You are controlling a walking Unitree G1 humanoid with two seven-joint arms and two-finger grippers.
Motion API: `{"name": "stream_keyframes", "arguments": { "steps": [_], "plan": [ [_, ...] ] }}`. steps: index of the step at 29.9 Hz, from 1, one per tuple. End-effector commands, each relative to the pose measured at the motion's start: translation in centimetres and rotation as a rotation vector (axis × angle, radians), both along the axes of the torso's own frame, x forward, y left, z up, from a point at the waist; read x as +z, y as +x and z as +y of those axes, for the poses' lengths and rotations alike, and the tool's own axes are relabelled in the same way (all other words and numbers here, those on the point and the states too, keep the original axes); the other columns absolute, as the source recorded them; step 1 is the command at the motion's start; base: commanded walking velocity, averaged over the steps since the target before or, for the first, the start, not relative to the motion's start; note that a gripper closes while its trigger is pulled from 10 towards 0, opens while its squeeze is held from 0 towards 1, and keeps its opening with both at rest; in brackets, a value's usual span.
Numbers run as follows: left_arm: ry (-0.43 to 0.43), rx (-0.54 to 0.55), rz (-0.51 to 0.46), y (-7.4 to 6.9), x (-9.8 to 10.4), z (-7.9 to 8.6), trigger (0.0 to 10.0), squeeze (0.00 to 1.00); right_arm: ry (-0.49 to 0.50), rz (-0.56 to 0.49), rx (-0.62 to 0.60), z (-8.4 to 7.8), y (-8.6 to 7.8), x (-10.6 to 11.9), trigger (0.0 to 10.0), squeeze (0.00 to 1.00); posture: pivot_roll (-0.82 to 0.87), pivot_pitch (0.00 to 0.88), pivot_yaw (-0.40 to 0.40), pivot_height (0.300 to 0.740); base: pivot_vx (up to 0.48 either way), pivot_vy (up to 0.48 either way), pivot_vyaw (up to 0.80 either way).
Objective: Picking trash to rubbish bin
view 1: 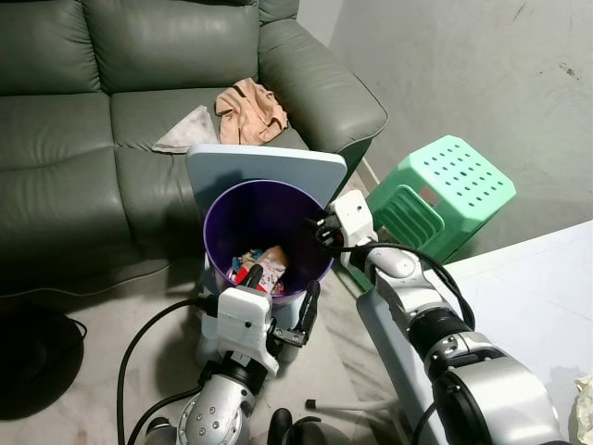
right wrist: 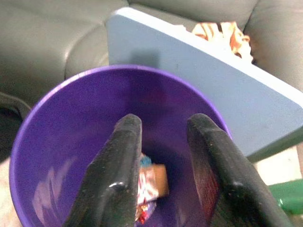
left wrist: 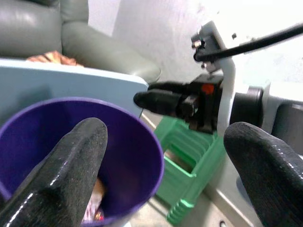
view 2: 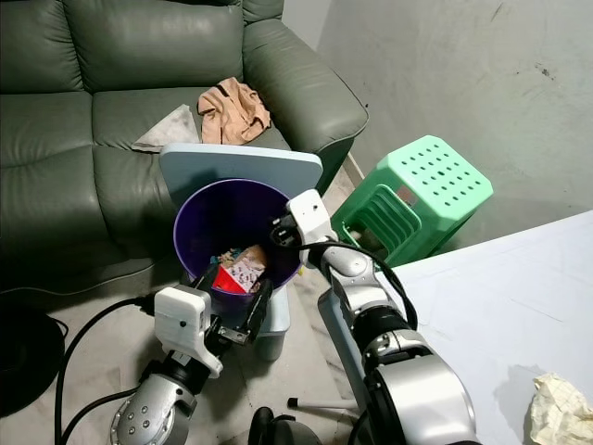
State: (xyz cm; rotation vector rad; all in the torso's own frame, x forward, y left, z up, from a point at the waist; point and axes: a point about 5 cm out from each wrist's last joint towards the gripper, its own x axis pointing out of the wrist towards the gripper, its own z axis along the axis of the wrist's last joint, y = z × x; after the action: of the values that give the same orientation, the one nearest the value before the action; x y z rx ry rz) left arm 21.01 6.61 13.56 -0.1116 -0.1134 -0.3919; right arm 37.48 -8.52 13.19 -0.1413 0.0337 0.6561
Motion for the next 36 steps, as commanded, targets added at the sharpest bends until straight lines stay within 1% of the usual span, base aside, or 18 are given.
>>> {"name": "stream_keyframes", "arguments": {
  "steps": [1,6,8,9,13,15,16,17,18,20,22,24,26,28,33,34,35,36],
  "plan": [
    [-0.014,-0.007,0.019,0.0,-0.3,-0.4,10.0,0.00,0.035,-0.009,-0.006,-0.7,0.1,0.2,10.0,1.00,0.15,0.224,-0.252,0.740,0.000,0.000,0.00],
    [0.000,-0.003,-0.008,1.1,0.0,0.1,10.0,0.00,0.119,-0.053,0.017,-1.2,0.0,1.0,10.0,1.00,0.15,0.191,-0.239,0.740,0.000,0.000,0.00],
    [0.011,0.004,-0.022,1.7,0.1,0.4,10.0,0.00,0.157,-0.087,0.006,-1.7,0.0,1.4,10.0,1.00,0.15,0.180,-0.234,0.740,0.000,0.000,0.00],
    [0.027,0.013,-0.041,2.5,0.3,0.8,10.0,0.00,0.193,-0.111,-0.014,-2.4,-0.1,1.6,10.0,1.00,0.14,0.152,-0.221,0.740,0.000,0.000,0.00],
    [0.021,0.026,-0.053,3.5,0.5,1.4,10.0,0.00,0.258,-0.125,-0.074,-3.5,-0.2,1.7,10.0,1.00,0.14,0.111,-0.206,0.740,0.000,0.000,0.00],
    [0.034,0.057,-0.075,4.6,0.9,2.1,10.0,0.00,0.298,-0.146,-0.161,-5.1,-0.4,1.5,10.0,1.00,0.13,0.075,-0.191,0.740,0.000,0.000,0.00],
    [0.045,0.099,-0.085,5.6,1.2,2.9,10.0,0.00,0.338,-0.171,-0.235,-6.6,-0.7,1.5,10.0,1.00,0.12,0.054,-0.182,0.740,0.000,0.000,0.00],
    [0.045,0.099,-0.085,5.6,1.2,2.9,10.0,0.00,0.338,-0.171,-0.235,-6.6,-0.7,1.5,10.0,1.00,0.12,0.054,-0.182,0.740,0.000,0.000,0.00],
    [0.039,0.123,-0.088,6.2,1.3,3.4,10.0,0.00,0.363,-0.189,-0.264,-7.4,-0.9,1.4,10.0,1.00,0.12,0.054,-0.182,0.740,0.000,0.000,0.00],
    [0.035,0.188,-0.082,7.5,1.4,4.7,10.0,0.00,0.370,-0.217,-0.345,-8.7,-1.6,1.1,10.0,1.00,0.10,0.021,-0.161,0.740,0.000,0.000,0.00],
    [0.042,0.214,-0.076,8.0,1.4,5.2,10.0,0.00,0.365,-0.226,-0.372,-9.1,-1.8,1.0,10.0,1.00,0.10,0.011,-0.156,0.740,0.000,0.000,0.00],
    [0.032,0.267,-0.047,9.1,1.3,6.6,10.0,0.00,0.381,-0.249,-0.412,-9.7,-2.5,0.8,10.0,1.00,0.07,0.000,-0.135,0.740,0.000,0.000,0.00],
    [0.045,0.274,-0.050,9.8,1.5,7.2,10.0,0.00,0.399,-0.268,-0.415,-9.9,-3.1,0.8,10.0,1.00,0.06,0.000,-0.124,0.740,0.000,0.000,0.00],
    [0.061,0.283,-0.054,10.1,1.5,7.6,10.0,0.00,0.390,-0.280,-0.428,-10.0,-3.3,0.8,10.0,1.00,0.05,0.000,-0.115,0.740,0.000,0.000,0.00],
    [0.067,0.326,-0.059,11.7,1.9,9.4,10.0,0.00,0.366,-0.325,-0.486,-10.5,-5.2,0.7,10.0,1.00,0.02,0.000,-0.088,0.740,0.000,0.000,0.00],
    [0.074,0.330,-0.059,11.8,1.9,9.6,10.0,0.00,0.369,-0.329,-0.485,-10.4,-5.4,0.7,10.0,0.82,0.02,0.000,-0.085,0.740,0.000,0.000,0.00],
    [0.078,0.332,-0.059,11.9,1.9,9.7,10.0,0.00,0.371,-0.331,-0.485,-10.4,-5.6,0.7,10.0,0.82,0.01,0.000,-0.083,0.740,0.000,0.000,0.00],
    [0.076,0.338,-0.054,12.0,1.8,10.0,10.0,0.00,0.371,-0.331,-0.488,-10.2,-6.0,0.5,10.0,0.00,0.01,0.000,-0.077,0.740,0.000,0.000,0.00]
  ]
}}
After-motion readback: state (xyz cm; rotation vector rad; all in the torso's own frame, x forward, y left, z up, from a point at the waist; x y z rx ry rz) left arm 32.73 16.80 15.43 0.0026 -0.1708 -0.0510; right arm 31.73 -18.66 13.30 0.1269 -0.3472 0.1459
